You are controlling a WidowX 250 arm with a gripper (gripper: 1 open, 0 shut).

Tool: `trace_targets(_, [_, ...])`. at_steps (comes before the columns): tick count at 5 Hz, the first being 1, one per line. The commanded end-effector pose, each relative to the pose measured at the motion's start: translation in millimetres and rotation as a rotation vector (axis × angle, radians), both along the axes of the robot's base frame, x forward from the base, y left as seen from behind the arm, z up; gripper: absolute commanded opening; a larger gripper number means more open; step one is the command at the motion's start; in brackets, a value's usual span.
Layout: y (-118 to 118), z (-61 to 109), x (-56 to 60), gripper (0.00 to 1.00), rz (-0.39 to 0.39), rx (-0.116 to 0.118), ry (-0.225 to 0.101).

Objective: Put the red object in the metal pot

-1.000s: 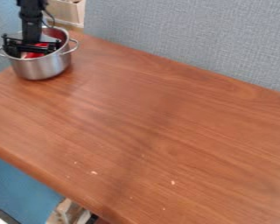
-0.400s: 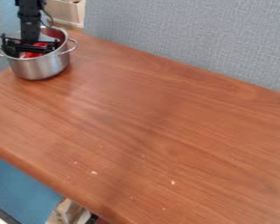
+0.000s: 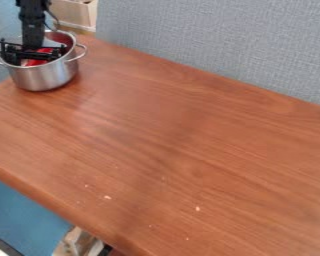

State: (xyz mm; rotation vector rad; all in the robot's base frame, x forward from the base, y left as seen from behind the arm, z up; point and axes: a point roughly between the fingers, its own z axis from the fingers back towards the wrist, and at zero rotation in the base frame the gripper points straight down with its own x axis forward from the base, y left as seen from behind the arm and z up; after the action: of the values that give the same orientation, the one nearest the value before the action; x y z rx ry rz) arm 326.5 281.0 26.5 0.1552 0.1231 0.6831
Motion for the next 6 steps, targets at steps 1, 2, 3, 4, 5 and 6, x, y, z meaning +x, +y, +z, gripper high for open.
trace_targets(1, [13.1, -0.6, -11.6, 1.0, 0.042, -0.008, 0.002])
trace_targets(2, [13.5, -1.3, -11.2, 1.0, 0.044, -0.012, 0.006])
trace_targets(3, [13.8, -1.8, -10.8, 1.0, 0.047, -0.015, 0.011])
trace_targets(4, [14.2, -2.6, -10.3, 1.0, 0.049, -0.018, 0.015])
trace_targets(5, [14.5, -3.0, -9.8, 1.0, 0.051, -0.021, 0.02])
trace_targets(6, [14.7, -3.4, -9.3, 1.0, 0.053, -0.024, 0.024])
